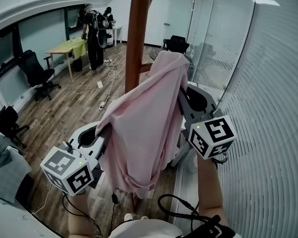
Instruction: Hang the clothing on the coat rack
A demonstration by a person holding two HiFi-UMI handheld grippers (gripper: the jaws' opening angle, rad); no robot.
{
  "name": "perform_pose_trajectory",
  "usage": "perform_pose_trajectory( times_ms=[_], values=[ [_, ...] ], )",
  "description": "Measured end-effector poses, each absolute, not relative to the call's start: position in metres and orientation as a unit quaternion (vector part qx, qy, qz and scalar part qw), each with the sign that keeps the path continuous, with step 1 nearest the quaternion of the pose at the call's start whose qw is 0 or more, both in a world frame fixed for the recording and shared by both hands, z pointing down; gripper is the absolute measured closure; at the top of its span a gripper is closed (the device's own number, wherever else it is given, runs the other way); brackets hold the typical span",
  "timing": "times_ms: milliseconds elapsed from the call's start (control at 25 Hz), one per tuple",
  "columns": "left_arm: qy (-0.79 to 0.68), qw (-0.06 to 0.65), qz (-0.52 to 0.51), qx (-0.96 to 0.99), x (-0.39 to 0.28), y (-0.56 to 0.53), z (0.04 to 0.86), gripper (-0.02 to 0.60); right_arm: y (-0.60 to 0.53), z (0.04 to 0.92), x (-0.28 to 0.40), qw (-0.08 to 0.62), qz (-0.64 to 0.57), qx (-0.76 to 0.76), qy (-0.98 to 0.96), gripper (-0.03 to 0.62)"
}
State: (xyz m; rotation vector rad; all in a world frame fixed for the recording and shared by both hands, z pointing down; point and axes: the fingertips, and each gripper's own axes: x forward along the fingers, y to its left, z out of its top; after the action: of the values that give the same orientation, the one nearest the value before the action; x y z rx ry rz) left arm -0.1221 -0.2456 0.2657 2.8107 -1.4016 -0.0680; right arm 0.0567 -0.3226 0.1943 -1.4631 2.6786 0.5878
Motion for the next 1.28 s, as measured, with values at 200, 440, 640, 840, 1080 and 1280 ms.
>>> perform_pose_trajectory(
  times_ms=[200,440,640,840,1080,1280],
  values=[
    [-0.442,-0.006,-0.017,0.897,-0.122,-0.242,0.262,0.538,-0.315,0.19,0.056,0.006,0.202,-0.476,0.856,0.556],
    [-0.436,-0.006,-0.015,0.9,-0.119,-0.234,0.265,0.526,-0.308,0.191,0.059,0.006,0.203,-0.479,0.854,0.556],
    [-0.431,-0.003,-0.017,0.902,-0.118,-0.228,0.266,0.517,-0.301,0.193,0.06,0.004,0.206,-0.473,0.856,0.556],
    [-0.429,-0.002,-0.022,0.903,-0.116,-0.222,0.268,0.514,-0.291,0.193,0.059,-0.004,0.219,-0.463,0.859,0.554],
    [-0.429,-0.001,-0.025,0.903,-0.117,-0.219,0.269,0.499,-0.285,0.194,0.061,-0.002,0.224,-0.466,0.856,0.534],
    [-0.425,-0.002,-0.028,0.905,-0.115,-0.218,0.27,0.499,-0.282,0.197,0.065,-0.003,0.221,-0.473,0.853,0.523]
  ],
)
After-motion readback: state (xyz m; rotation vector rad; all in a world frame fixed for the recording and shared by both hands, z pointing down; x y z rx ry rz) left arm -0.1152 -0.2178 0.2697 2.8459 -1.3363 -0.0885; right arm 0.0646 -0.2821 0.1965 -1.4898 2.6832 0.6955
